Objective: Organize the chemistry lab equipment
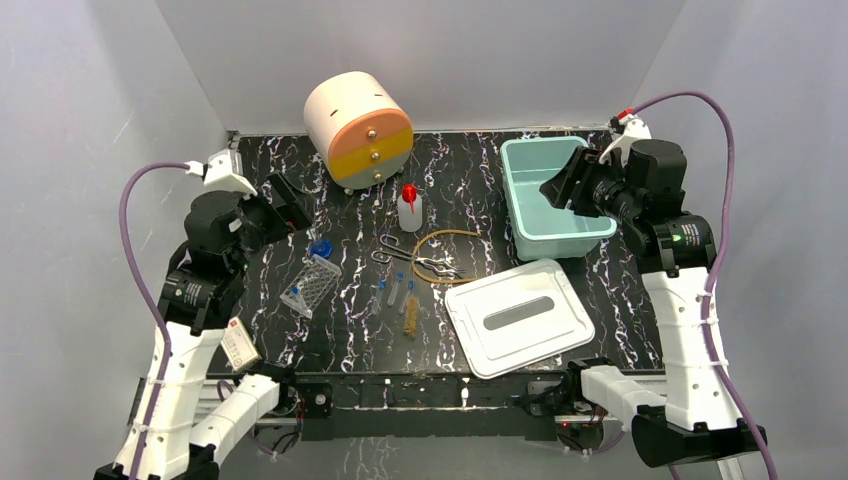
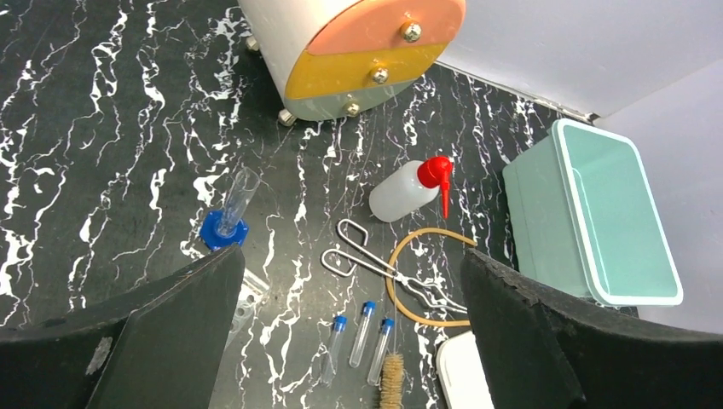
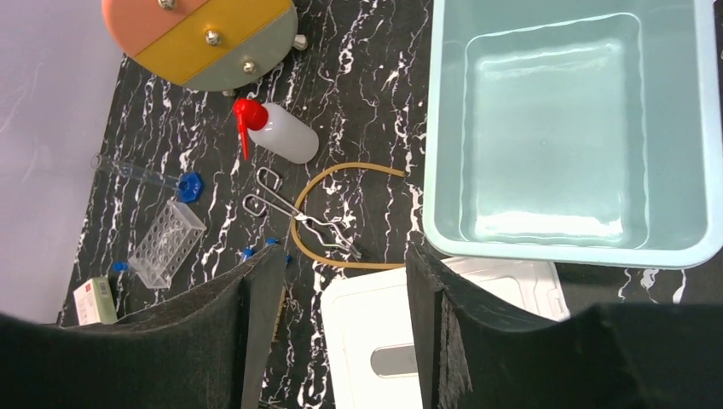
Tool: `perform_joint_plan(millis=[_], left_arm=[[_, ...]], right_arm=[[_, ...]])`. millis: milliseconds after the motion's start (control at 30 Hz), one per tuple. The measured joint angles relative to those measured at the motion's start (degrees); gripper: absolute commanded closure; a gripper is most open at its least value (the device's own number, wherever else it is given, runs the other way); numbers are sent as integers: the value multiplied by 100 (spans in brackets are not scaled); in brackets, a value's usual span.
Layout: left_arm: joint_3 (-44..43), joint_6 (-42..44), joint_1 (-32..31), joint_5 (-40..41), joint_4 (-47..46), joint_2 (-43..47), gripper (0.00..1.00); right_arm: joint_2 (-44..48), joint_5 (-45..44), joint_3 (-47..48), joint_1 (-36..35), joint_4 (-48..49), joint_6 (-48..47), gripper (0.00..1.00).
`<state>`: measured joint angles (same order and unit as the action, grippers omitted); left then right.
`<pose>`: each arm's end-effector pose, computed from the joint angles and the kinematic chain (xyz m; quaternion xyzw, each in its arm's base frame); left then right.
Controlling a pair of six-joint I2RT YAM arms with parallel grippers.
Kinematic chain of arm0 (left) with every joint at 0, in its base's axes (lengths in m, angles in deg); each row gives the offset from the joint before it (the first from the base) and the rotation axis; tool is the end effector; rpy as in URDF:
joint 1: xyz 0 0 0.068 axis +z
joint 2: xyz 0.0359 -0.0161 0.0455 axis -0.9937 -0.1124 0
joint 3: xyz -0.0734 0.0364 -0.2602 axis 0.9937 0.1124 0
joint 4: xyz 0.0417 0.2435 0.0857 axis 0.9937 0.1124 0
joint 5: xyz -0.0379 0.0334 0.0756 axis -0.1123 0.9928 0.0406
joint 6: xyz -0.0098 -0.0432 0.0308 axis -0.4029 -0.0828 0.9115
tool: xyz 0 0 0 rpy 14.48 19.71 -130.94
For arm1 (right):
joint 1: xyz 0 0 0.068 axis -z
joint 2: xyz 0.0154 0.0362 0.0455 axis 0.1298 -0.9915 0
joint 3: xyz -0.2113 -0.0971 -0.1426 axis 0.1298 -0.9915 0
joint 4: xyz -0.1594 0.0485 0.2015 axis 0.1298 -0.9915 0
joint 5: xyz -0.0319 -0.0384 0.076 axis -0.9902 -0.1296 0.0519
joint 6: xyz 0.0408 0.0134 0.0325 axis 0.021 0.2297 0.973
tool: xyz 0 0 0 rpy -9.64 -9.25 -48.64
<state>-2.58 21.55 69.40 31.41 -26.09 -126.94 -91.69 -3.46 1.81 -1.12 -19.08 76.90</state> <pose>0.1474 -0.0326 0.4327 -0.1317 0.7575 -0.1833 0.6125 0.1834 0.0335 0.4512 0.0336 0.8265 0.2030 0.5240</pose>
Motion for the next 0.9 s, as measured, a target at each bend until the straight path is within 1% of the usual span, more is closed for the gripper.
perform_joint_plan(millis=[100,167,267,333,433,600,633,700,733,800,900], left_arm=[[42,4,-216,7,-31,74,2],[81,66,-581,61,-44,144,2],[188,365,-1093,-13,-66,256,2],[332,693,-1338,-391,-85,339,2],[411,1023,-1495,-953,-79,297,2],[439,1187,-1598,-1794,-149,-87,2],[444,1187,-1626,-1923,-173,-214,4],[444,1185,-1696,-2122,-234,-520,15],[444,1167,-1735,-2179,-251,-686,18],[444,1130,-1821,-2181,-256,-1019,24],[448,968,-1998,-1971,-249,-1440,32]], right_arm=[[-20,105,-4,2,-28,72,37],[-52,262,-7,15,-33,120,34],[-57,553,-103,26,44,138,32],[-42,745,-205,26,83,114,32],[-15,1014,-356,28,129,72,32],[7,1506,-562,24,326,138,38],[7,1596,-614,-13,391,175,38],[-4,1670,-706,-114,483,275,39],[-22,1672,-743,-212,518,332,39],[-59,1644,-811,-474,605,452,40],[-136,1486,-837,-903,682,629,42]])
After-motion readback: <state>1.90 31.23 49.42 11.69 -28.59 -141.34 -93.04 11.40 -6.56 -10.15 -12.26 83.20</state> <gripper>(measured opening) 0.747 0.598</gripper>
